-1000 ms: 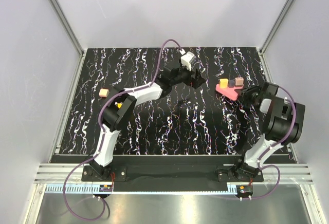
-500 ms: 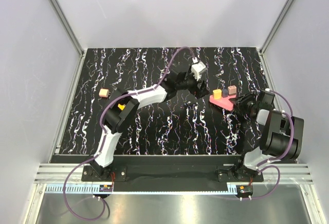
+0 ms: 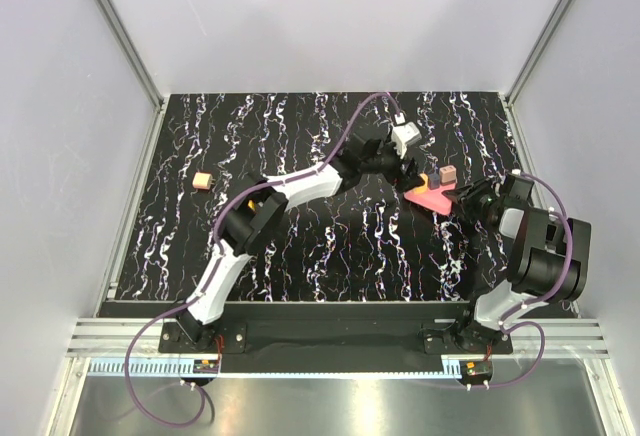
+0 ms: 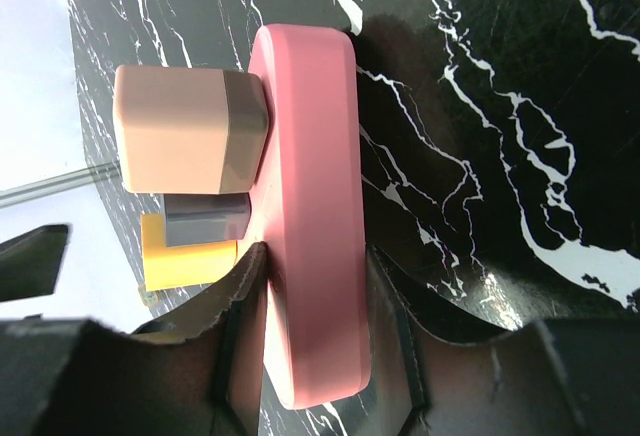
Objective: Pull the plug off the socket
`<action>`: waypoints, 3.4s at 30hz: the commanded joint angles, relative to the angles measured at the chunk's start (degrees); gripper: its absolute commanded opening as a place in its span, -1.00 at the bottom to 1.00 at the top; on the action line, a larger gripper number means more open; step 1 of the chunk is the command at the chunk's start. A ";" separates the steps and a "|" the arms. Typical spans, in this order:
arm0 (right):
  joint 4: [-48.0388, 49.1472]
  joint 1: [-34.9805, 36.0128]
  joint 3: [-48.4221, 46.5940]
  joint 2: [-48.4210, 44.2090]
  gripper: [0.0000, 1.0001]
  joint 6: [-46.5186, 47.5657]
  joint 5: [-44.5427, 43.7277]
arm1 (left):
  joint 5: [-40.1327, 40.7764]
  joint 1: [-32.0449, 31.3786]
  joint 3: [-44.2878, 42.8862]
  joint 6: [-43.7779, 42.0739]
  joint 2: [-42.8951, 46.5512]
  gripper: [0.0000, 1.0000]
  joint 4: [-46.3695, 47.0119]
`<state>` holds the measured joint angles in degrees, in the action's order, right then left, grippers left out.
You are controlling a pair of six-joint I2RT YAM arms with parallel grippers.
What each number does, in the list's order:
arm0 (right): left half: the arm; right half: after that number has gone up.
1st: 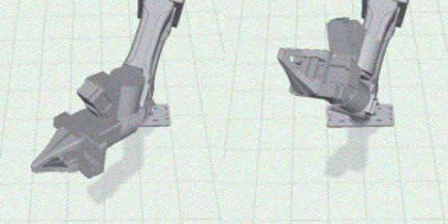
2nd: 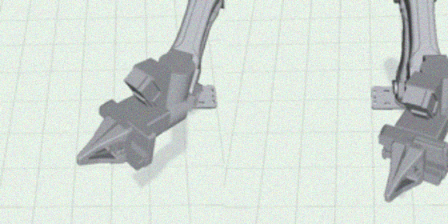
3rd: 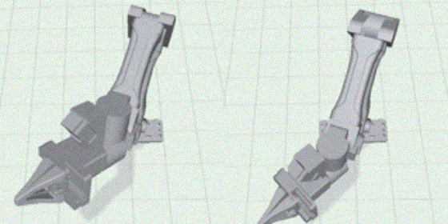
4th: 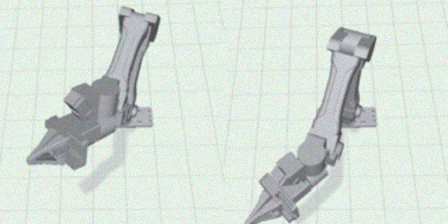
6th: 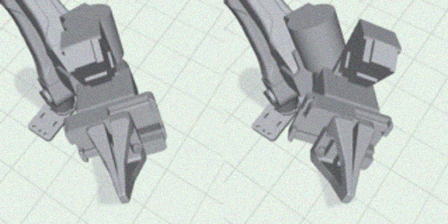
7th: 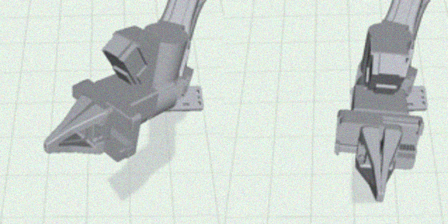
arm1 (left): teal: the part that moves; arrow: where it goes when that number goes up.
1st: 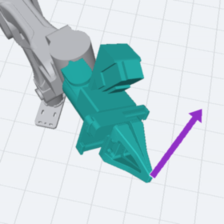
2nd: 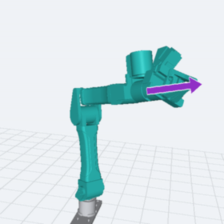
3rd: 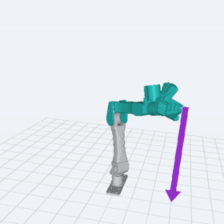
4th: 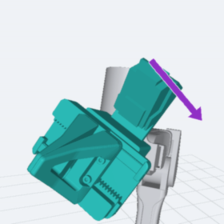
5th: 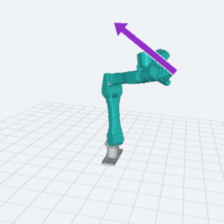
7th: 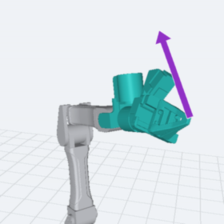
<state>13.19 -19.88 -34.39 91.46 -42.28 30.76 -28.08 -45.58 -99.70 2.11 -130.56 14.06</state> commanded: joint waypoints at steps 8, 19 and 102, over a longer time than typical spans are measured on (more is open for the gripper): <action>-9.50 0.37 -0.15 3.46 -1.00 4.84 -5.45 | 1.09 -0.38 -7.96 3.17 -4.61 0.66 -2.72; -8.71 0.37 0.20 3.29 -1.00 5.02 -4.75 | -0.49 -0.30 -14.65 7.38 -8.65 0.33 -7.21; -10.38 0.37 -0.50 3.81 -1.00 4.49 -6.77 | -5.41 -1.08 -1.90 16.70 -4.70 -1.00 18.45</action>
<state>11.46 -19.70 -35.70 92.64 -41.12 32.14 -32.10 -45.28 -102.94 18.17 -141.29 22.59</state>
